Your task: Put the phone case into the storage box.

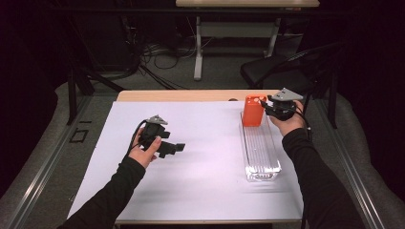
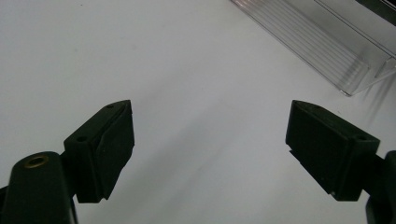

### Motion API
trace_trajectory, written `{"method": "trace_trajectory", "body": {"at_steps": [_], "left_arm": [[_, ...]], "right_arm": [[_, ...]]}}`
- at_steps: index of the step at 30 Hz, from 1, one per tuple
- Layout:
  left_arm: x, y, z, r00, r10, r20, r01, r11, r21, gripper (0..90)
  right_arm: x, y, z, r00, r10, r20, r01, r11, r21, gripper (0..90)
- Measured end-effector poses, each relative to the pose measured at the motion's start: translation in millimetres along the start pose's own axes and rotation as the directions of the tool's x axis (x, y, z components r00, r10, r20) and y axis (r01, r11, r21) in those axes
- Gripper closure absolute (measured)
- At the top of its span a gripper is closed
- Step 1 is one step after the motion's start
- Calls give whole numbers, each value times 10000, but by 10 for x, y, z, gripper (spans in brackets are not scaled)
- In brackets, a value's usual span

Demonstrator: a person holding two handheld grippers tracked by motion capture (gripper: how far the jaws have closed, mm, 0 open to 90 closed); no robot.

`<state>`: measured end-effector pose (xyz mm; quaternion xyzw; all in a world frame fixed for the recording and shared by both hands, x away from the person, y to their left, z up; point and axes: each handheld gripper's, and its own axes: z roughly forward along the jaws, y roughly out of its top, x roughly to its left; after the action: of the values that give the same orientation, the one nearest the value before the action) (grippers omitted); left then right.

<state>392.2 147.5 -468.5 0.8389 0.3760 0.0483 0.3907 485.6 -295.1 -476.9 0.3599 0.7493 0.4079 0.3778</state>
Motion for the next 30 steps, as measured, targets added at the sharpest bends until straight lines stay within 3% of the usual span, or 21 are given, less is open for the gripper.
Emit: {"method": "trace_trajectory", "body": {"at_steps": [14,30], "left_arm": [[6,2,-14,10000,-8,2,8,10000,-34,158],[0,2,-21,10000,53,-6,-53,10000,-52,158]], "right_arm": [[38,63,-38,9997,224,53,-225,9995,225,498],[47,114,-127,9995,329,-22,-328,9988,364,474]]}}
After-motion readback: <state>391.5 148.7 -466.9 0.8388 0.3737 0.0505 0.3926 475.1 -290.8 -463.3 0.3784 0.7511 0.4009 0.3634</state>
